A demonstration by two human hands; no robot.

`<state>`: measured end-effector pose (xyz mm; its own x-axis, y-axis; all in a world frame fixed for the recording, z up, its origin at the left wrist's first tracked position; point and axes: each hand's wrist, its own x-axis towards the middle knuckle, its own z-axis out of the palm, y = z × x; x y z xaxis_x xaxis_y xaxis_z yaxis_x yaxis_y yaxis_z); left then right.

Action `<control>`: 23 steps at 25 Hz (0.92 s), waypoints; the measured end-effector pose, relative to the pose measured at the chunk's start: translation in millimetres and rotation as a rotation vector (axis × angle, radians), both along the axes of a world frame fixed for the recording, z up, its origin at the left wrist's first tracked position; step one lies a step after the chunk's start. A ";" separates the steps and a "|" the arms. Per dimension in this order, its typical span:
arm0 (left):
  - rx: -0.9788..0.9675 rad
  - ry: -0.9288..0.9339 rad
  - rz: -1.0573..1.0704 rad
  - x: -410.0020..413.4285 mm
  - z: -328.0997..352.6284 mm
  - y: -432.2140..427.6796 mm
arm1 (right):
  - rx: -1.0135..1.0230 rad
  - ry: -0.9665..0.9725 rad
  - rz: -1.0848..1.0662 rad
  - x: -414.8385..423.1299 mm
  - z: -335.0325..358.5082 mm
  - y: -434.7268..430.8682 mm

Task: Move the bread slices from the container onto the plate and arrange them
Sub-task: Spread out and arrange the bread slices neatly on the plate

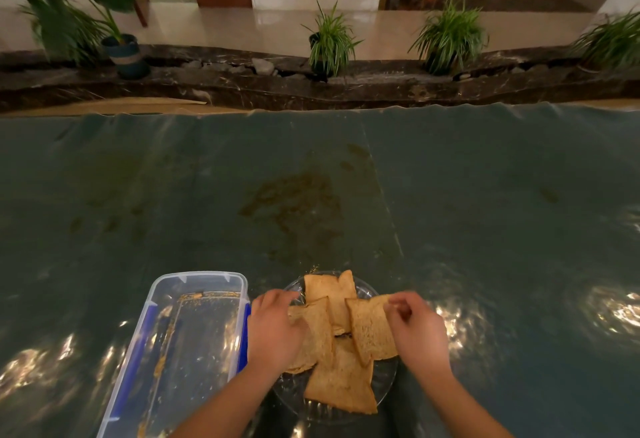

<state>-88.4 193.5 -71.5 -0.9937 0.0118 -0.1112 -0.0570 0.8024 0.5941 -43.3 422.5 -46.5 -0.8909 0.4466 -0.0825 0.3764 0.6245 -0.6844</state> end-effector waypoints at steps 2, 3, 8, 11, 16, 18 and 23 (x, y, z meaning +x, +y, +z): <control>-0.042 0.019 -0.188 7.4 -2.8 1.5 | -0.034 -0.082 -0.038 38.6 -1.3 2.4; -0.077 -0.019 -0.284 9.7 -5.4 1.7 | -0.065 -0.150 -0.048 52.5 -2.4 -0.4; -0.364 -0.173 -0.570 6.9 -17.6 -6.8 | 0.106 -0.419 0.200 65.9 -9.6 -28.3; -0.391 -0.101 -0.584 5.2 -17.2 -12.0 | 0.291 -0.430 0.389 64.9 -16.4 -42.9; -0.389 -0.022 -0.629 5.1 -13.1 -12.9 | 0.492 -0.323 0.531 65.5 -26.9 -33.0; -0.394 -0.014 -0.631 5.2 -11.8 -14.5 | 0.501 -0.249 0.533 68.6 -26.5 -27.6; -0.428 0.021 -0.634 7.7 -7.3 -18.5 | 0.489 -0.076 0.566 72.7 -33.3 -24.6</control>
